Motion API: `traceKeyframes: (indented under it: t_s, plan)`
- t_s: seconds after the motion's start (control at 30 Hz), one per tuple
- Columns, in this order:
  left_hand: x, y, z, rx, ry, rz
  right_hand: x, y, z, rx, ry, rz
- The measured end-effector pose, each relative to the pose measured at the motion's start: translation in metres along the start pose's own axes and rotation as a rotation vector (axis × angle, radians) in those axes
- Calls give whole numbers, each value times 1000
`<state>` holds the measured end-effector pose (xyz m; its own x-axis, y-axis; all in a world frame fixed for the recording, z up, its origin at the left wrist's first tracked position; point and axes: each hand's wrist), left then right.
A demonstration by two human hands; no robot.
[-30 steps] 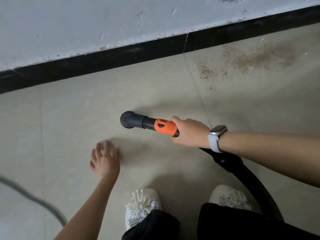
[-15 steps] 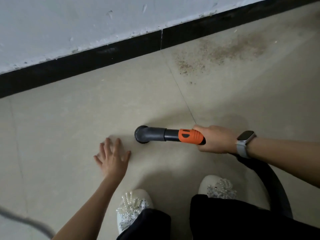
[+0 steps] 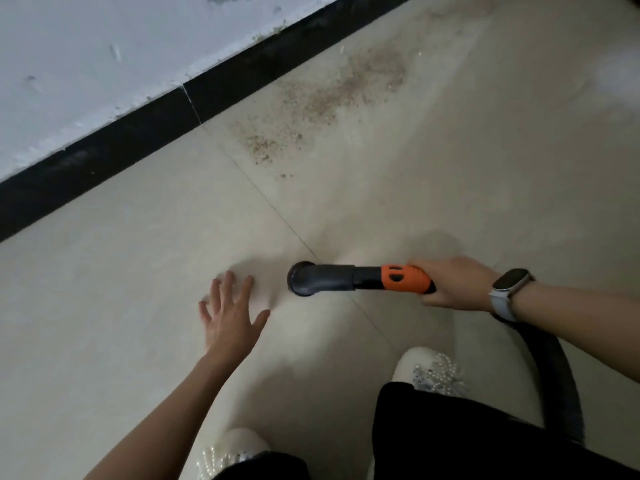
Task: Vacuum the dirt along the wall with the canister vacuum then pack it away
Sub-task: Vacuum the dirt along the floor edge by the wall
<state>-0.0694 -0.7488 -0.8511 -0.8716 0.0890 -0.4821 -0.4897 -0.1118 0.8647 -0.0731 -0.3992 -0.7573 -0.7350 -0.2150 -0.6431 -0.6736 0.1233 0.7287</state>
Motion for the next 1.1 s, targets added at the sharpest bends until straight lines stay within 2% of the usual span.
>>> traceKeyframes:
  t_s: [0.1,0.23,0.33,0.4,0.57,0.63,0.8,0.87,0.93,1.03,1.1]
  plan:
    - [10,7,8,55,-43,-34,-2,10,30,66,-113,114]
    - [19,14,25,111,-63,-102,-20,7,66,189,-295,182]
    - [20,32,42,148,-76,-180,-31,2,73,307,-428,206]
    - [16,55,52,105,-61,-217,-34,4,63,351,-451,181]
    - [-12,150,90,-212,20,-317,-52,54,28,286,-392,107]
    - [-30,197,117,-399,94,-376,-70,89,14,353,-387,120]
    - [-78,316,202,-1079,345,-571,-124,179,-28,617,-320,190]
    - [-90,356,232,-1281,408,-545,-147,210,-49,650,-244,186]
    - [-97,389,258,-1380,448,-490,-166,238,-68,643,-188,152]
    - [-98,429,278,-1432,535,-347,-183,277,-89,634,-146,113]
    - [-96,455,280,-1372,503,-301,-188,305,-98,653,-146,101]
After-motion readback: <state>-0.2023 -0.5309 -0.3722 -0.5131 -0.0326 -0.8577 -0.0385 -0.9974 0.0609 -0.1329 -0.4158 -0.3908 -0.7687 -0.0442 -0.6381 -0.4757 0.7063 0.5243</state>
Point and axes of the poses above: each hand's wrist, its own x-axis towards the middle knuckle, its own y-axis out of the back of the hand, z = x × y, and after that the axes turned 5 degrees about x, right-handed
